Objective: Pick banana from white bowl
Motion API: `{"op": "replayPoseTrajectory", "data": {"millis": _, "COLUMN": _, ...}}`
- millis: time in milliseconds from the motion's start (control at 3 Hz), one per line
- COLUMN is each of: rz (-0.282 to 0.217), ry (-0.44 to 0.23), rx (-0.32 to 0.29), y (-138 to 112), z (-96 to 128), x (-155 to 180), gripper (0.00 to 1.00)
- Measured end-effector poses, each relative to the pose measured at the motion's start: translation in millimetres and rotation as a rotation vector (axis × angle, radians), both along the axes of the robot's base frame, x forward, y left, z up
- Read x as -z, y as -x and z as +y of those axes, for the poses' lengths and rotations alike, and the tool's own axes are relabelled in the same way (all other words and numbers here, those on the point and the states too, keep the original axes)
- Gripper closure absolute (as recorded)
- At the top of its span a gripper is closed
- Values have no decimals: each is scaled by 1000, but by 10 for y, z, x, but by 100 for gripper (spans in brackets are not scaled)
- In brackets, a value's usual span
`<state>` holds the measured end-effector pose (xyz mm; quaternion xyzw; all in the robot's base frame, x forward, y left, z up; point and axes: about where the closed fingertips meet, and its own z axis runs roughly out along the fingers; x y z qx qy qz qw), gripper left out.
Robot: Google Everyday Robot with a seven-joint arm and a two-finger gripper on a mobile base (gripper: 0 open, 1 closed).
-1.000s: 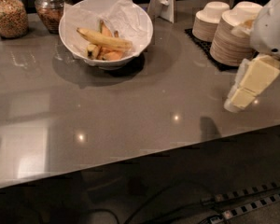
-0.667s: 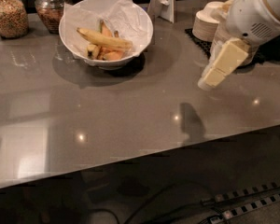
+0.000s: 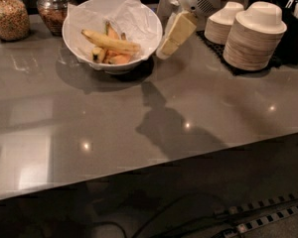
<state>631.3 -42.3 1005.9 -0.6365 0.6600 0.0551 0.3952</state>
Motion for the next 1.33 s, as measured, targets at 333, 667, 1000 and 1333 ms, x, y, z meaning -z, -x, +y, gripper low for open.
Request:
{"op": "replayPoseTrajectory", "data": {"millis": 333, "rz": 0, "ry": 0, "rx": 0, "y": -1, "z": 0, "x": 0, "gripper": 0}}
{"op": "replayPoseTrajectory", "data": {"millis": 667, "rz": -73, "ry": 27, "rx": -38, "y": -192, "z": 110, "x": 10, "gripper": 0}}
{"op": "replayPoseTrajectory", "data": {"millis": 1000, "rz": -147, "ry": 54, "rx": -89, "y": -532, "z": 300, "x": 34, "gripper": 0}}
{"op": "replayPoseTrajectory", "data": {"millis": 1333, "rz": -172, "ry": 74, "rx": -140, "y": -796, "z": 495, "x": 125, "gripper": 19}}
